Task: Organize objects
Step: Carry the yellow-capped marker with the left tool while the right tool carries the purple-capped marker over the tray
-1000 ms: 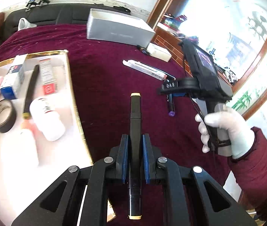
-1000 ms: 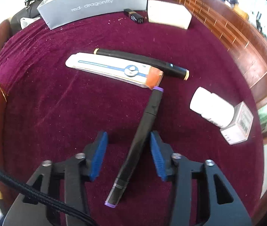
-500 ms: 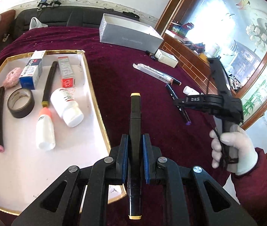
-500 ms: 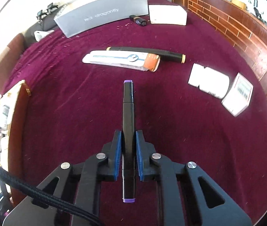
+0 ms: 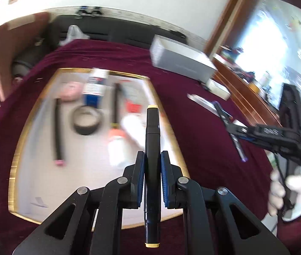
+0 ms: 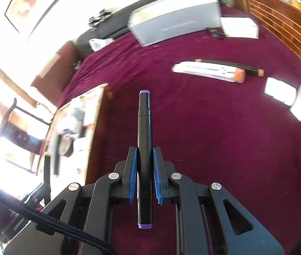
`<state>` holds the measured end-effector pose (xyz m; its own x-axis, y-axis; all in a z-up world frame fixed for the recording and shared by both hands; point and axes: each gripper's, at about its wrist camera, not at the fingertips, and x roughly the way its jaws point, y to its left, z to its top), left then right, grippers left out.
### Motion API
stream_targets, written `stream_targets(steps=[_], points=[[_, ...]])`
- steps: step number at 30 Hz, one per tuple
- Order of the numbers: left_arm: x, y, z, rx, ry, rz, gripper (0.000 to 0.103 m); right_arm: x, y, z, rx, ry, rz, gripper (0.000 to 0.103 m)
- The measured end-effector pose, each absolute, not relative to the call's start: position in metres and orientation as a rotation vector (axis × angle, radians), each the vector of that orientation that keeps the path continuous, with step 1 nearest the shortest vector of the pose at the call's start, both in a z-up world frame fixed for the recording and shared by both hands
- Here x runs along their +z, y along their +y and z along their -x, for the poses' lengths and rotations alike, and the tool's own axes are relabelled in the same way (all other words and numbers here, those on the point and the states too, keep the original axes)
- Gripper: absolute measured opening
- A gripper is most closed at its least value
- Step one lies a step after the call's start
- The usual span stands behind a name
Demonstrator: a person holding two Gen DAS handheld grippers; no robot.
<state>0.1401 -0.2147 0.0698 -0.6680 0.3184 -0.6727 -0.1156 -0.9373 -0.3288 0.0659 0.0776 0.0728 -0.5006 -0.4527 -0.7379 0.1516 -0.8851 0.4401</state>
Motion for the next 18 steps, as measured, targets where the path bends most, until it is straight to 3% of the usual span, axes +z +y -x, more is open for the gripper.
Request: stream_targets(steps=[7,18], points=[[0.06,-0.275,-0.135,2.798,-0.414,1.206,0.012,0.073,0.025,-0.061,-2.274,-0.413,-1.312,0.013],[0.045,-0.309,-0.108,2.852,-0.362,1.322,0.012,0.058,-0.05,-0.04,-2.097,-0.392,-1.348,0.013]])
